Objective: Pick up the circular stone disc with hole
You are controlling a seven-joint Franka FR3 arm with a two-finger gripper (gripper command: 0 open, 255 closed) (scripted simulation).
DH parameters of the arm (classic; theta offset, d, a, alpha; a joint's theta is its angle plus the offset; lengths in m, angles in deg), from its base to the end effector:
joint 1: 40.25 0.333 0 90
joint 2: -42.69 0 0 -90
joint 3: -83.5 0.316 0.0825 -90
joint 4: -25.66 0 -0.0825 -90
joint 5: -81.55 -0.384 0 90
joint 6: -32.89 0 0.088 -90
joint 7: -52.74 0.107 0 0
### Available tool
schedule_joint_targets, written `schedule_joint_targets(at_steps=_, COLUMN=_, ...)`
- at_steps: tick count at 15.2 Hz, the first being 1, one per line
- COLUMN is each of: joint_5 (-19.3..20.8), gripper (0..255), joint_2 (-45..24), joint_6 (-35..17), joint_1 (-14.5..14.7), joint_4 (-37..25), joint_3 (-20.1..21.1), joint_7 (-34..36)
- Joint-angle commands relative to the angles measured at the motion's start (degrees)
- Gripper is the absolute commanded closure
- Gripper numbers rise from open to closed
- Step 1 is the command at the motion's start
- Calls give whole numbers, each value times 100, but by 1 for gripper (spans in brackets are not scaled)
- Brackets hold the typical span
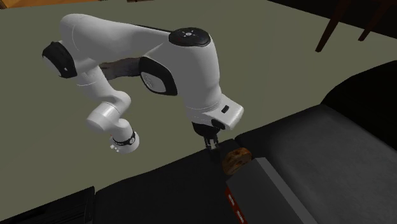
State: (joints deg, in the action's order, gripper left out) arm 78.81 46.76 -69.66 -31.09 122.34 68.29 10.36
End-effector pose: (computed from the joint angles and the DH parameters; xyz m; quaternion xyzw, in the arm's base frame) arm 0.5499 -0.0593 0.6275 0.9473 0.3070 0.0914 0.0049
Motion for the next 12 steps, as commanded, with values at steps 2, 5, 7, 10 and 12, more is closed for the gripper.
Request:
schedule_joint_targets(at_steps=2, joint_5=-271, gripper=0, joint_2=-762, joint_6=248, joint_1=26, joint_4=-932, joint_3=-25, joint_7=-695)
schedule_joint_targets(at_steps=5, joint_5=-523, gripper=0, joint_2=-1554, joint_6=576, joint_1=-24, joint_4=-1974, joint_3=34, joint_7=-1289)
schedule_joint_targets(at_steps=7, joint_5=-539, gripper=0, joint_2=-1617, joint_6=529, joint_1=-32, joint_4=-1983, joint_3=57, joint_7=-1354)
schedule_joint_targets(at_steps=10, joint_5=-521, gripper=0, joint_2=-1541, joint_6=265, joint_1=-10, joint_4=-1645, joint_3=64, joint_7=-1366)
schedule_joint_targets(at_steps=12, joint_5=-512, gripper=0, joint_2=-1501, joint_6=94, joint_1=3, joint_4=-1435, joint_3=68, joint_7=-1375)
